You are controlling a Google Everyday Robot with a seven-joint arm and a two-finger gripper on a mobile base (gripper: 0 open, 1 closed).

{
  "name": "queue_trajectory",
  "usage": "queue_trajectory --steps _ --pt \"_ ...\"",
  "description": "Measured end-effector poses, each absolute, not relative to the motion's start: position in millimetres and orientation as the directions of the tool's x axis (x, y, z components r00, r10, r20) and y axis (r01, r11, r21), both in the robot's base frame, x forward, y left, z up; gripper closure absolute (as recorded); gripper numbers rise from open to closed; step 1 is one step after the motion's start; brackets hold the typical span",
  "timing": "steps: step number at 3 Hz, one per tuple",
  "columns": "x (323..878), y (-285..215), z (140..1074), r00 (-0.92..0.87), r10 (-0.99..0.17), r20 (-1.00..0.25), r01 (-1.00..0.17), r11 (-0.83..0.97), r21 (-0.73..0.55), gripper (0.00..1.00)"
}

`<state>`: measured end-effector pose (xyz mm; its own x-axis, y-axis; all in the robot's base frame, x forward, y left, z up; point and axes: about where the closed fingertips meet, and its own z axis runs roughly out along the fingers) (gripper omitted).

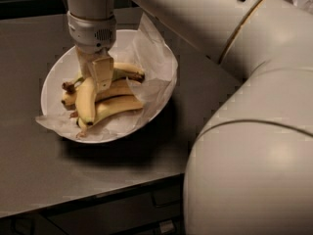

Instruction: Pick banana from white bowl

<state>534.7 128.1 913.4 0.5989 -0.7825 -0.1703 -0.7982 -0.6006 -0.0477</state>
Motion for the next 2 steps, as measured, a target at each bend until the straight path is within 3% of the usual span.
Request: queue_trajectory --steps 1,2 --pt "534.7 128.1 913.4 0.599 -0.782 -0.17 -0.798 -0.601 -0.048 0.9" --pt "534.8 128.1 913.4 0.599 -0.782 -0.17 -0.798 -0.601 -0.048 1.0"
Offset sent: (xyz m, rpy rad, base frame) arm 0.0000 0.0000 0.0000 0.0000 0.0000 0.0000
